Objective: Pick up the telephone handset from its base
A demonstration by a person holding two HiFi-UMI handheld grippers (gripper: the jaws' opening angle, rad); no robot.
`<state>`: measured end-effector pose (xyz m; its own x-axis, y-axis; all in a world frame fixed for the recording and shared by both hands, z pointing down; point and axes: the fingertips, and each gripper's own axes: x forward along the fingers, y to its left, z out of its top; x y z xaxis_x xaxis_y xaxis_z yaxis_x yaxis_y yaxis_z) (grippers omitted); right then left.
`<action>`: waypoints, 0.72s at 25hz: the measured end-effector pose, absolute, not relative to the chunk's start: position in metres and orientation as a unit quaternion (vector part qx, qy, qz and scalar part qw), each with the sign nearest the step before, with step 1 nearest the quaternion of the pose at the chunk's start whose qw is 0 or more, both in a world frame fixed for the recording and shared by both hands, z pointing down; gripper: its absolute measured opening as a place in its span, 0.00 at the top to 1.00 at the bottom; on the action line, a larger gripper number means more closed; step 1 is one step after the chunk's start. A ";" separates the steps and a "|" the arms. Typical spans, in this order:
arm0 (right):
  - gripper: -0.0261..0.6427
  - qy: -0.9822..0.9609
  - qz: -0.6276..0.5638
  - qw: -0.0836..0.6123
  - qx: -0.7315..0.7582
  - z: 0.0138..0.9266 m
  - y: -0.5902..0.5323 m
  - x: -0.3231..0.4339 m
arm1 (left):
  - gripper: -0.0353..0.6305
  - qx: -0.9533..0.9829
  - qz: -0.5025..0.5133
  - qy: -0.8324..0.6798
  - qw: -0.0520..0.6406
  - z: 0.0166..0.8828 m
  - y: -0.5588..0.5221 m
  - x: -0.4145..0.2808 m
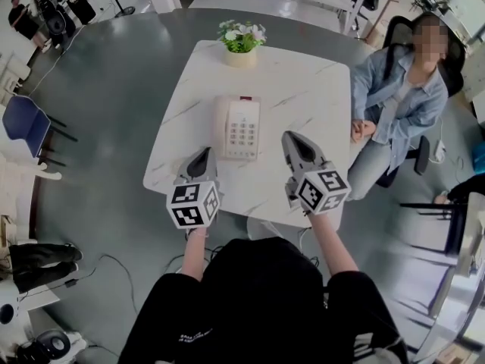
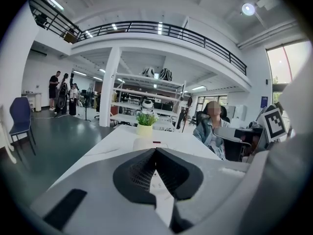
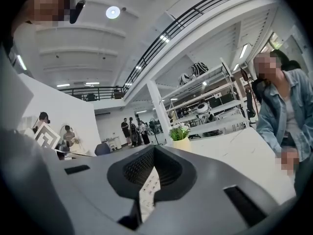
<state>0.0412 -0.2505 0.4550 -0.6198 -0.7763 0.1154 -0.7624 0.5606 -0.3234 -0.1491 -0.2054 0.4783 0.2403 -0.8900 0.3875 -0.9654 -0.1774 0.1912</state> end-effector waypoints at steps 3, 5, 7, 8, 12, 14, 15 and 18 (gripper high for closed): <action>0.98 0.881 -0.190 0.018 -0.432 0.466 -0.269 0.040 | 0.95 0.756 0.117 -0.609 0.212 0.487 -0.223 -0.148; 0.98 0.880 -0.204 0.017 -0.429 0.475 -0.279 0.038 | 0.95 0.751 0.133 -0.608 0.222 0.495 -0.235 -0.149; 0.98 0.880 -0.215 0.015 -0.423 0.484 -0.289 0.034 | 0.95 0.746 0.145 -0.608 0.230 0.502 -0.246 -0.151; 0.98 0.881 -0.218 0.013 -0.420 0.488 -0.292 0.033 | 0.95 0.744 0.150 -0.608 0.235 0.506 -0.250 -0.151; 0.98 0.878 -0.213 0.005 -0.428 0.493 -0.310 0.029 | 0.95 0.734 0.179 -0.609 0.243 0.521 -0.271 -0.154; 0.98 0.876 -0.206 0.005 -0.436 0.492 -0.323 0.028 | 0.95 0.731 0.185 -0.612 0.240 0.524 -0.283 -0.158; 0.98 0.874 -0.207 0.005 -0.439 0.493 -0.328 0.027 | 0.95 0.729 0.187 -0.611 0.244 0.527 -0.287 -0.159; 0.98 0.869 -0.215 -0.007 -0.446 0.504 -0.334 0.024 | 0.90 0.727 0.192 -0.605 0.262 0.539 -0.298 -0.159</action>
